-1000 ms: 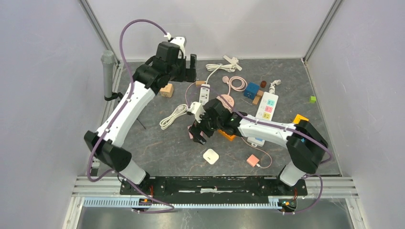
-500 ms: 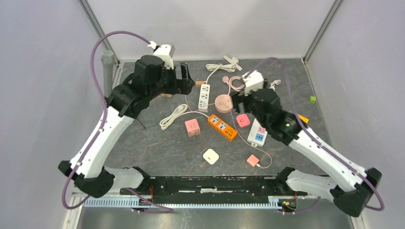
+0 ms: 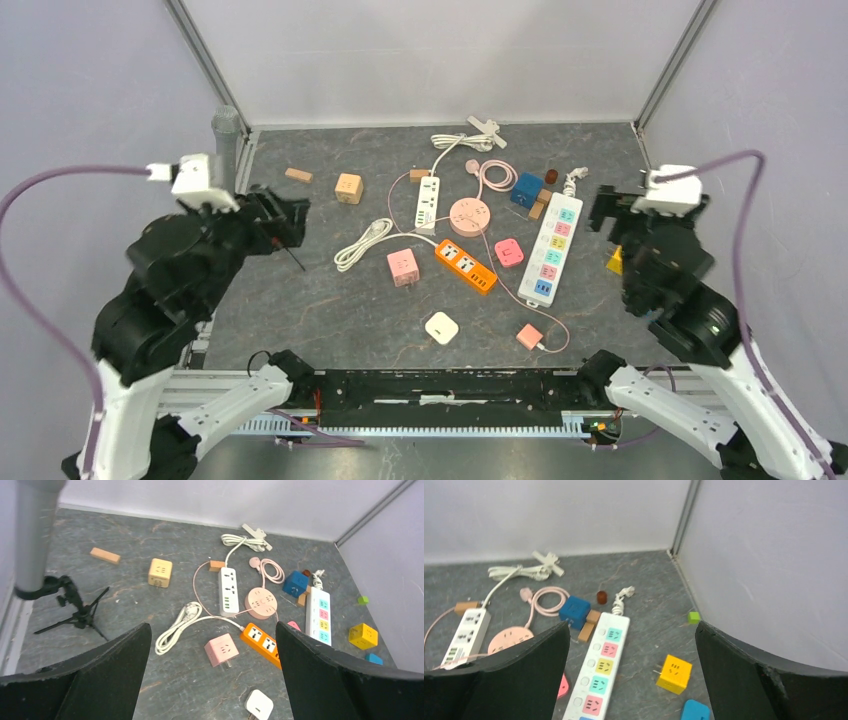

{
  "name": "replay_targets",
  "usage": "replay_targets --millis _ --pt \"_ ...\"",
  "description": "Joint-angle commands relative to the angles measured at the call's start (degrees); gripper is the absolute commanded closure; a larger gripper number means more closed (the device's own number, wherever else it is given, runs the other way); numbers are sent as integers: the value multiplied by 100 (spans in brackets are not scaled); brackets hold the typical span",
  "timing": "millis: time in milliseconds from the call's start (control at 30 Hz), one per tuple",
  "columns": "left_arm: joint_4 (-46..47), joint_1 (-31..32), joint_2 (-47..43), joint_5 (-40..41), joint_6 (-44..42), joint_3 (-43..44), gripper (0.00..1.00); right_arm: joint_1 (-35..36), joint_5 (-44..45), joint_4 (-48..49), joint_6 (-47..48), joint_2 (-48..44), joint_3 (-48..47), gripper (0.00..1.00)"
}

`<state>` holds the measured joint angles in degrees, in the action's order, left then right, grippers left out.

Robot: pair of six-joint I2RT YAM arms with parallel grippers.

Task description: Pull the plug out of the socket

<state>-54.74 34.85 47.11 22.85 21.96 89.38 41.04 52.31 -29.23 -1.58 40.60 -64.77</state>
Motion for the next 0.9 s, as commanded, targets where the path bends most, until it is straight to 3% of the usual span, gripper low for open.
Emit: replay_targets --millis 0,333,867 --pt "-536 20 -458 648 195 -207 0 14 737 -172 531 -660 -400 2" --pt "-596 16 -970 865 -5 -666 0 18 1189 -246 1250 -1703 -1001 2" --pt "-573 14 -1043 727 39 -689 0 14 1355 -1185 489 -2192 -1021 2"
